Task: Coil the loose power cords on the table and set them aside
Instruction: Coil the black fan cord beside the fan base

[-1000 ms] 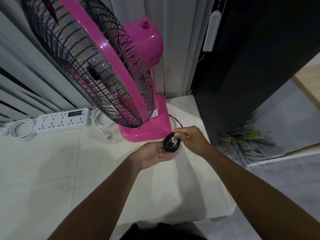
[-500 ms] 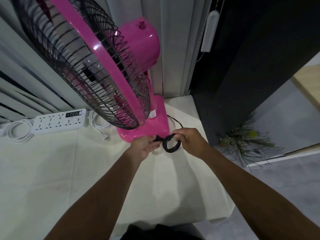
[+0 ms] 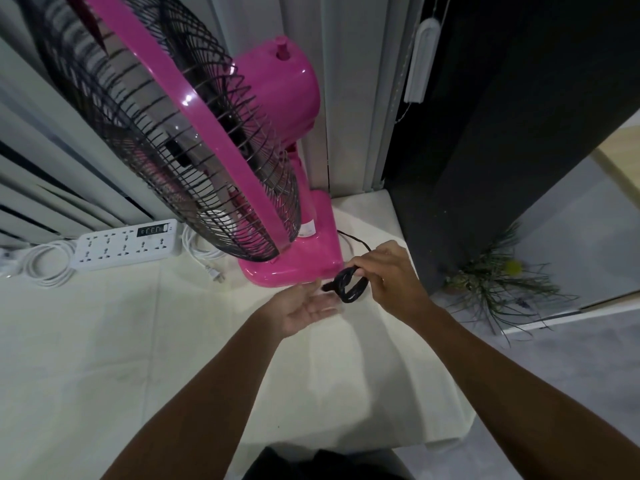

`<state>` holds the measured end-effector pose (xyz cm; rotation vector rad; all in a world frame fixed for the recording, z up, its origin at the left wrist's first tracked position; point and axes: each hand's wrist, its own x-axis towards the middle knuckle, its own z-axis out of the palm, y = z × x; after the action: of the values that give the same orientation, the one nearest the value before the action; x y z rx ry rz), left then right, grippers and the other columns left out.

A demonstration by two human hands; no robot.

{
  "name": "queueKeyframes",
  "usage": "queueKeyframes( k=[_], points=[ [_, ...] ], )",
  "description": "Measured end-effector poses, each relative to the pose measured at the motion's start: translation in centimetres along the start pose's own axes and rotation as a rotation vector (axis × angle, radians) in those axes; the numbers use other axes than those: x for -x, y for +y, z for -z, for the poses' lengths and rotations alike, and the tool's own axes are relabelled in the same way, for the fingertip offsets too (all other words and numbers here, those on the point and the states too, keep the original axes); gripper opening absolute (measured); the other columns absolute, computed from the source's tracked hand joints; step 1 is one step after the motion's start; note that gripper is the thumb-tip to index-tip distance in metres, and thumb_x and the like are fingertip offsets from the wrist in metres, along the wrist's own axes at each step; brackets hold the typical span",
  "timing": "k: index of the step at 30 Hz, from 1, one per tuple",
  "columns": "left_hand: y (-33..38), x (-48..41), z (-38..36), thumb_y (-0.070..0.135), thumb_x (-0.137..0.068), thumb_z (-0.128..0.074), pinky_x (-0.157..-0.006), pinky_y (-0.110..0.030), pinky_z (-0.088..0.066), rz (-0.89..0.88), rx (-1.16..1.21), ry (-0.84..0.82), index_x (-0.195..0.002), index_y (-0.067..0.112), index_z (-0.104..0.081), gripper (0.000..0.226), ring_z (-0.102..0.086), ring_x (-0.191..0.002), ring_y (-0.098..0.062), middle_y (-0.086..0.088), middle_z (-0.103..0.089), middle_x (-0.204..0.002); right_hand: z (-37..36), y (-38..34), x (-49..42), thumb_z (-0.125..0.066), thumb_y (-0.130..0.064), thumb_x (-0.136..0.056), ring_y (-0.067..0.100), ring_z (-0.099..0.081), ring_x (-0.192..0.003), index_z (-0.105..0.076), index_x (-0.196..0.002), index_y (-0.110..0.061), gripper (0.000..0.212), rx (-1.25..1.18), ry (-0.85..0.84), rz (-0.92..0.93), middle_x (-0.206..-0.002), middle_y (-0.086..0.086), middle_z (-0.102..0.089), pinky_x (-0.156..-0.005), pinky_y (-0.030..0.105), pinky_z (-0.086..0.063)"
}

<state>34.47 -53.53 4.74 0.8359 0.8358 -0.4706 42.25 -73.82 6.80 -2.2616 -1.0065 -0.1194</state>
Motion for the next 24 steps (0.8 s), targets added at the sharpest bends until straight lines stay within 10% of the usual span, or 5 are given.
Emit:
queueKeyframes(
  k=[5,16,21,24],
  points=[
    [-1.2,0.2,-0.9,0.05,-0.082,-0.074,-0.073,-0.043,-0.061,0.282,-0.132,-0.142,-0.108,-0.01,-0.071,0.066,-0.073,-0.099,-0.036,-0.027,-0.072,-0.109,-0.9,0.6,0.9,-0.059,-0.002,-0.097,0.018,-0.048,-0.081,-0.073,-0.105,-0.026,0.028,-0.029,-0.009,-0.023,-0.092,-0.016,-0.073,-0.077,0.035,-0.042],
    [-1.7,-1.2,-2.2,0.017,-0.087,-0.074,-0.081,-0.046,-0.061,-0.022,-0.044,-0.052,-0.116,-0.011,-0.064,0.042,-0.073,-0.101,-0.032,-0.025,-0.073,-0.11,-1.6,1.0,4.0,-0.068,0.001,-0.091,0.012,-0.068,-0.107,-0.079,-0.105,-0.011,0.02,-0.309,0.141,-0.215,-0.116,-0.001,-0.074,-0.095,0.03,-0.054],
    [-0.9,-2.3,-3.9,0.014,-0.09,-0.071,-0.069,-0.032,-0.062,-0.237,-0.355,0.097,-0.111,-0.009,-0.066,0.031,-0.077,-0.08,-0.03,-0.021,-0.076,-0.098,-3.3,3.0,2.8,-0.076,-0.021,-0.089,0.011,-0.071,-0.096,-0.065,-0.126,-0.021,0.038,-0.817,0.342,-0.984,-0.125,-0.004,-0.063,-0.09,0.029,-0.056],
    [0.2,-3.1,-5.1,0.014,-0.086,-0.077,-0.057,-0.021,-0.058,-0.367,-0.629,0.165,-0.096,-0.004,-0.067,0.023,-0.074,-0.059,-0.016,-0.02,-0.075,-0.091,-4.2,5.7,1.6,-0.076,-0.009,-0.086,0.024,-0.068,-0.076,-0.062,-0.118,0.01,0.039,-1.024,0.354,-1.308,-0.096,0.014,-0.067,-0.078,0.037,-0.059]
  ],
)
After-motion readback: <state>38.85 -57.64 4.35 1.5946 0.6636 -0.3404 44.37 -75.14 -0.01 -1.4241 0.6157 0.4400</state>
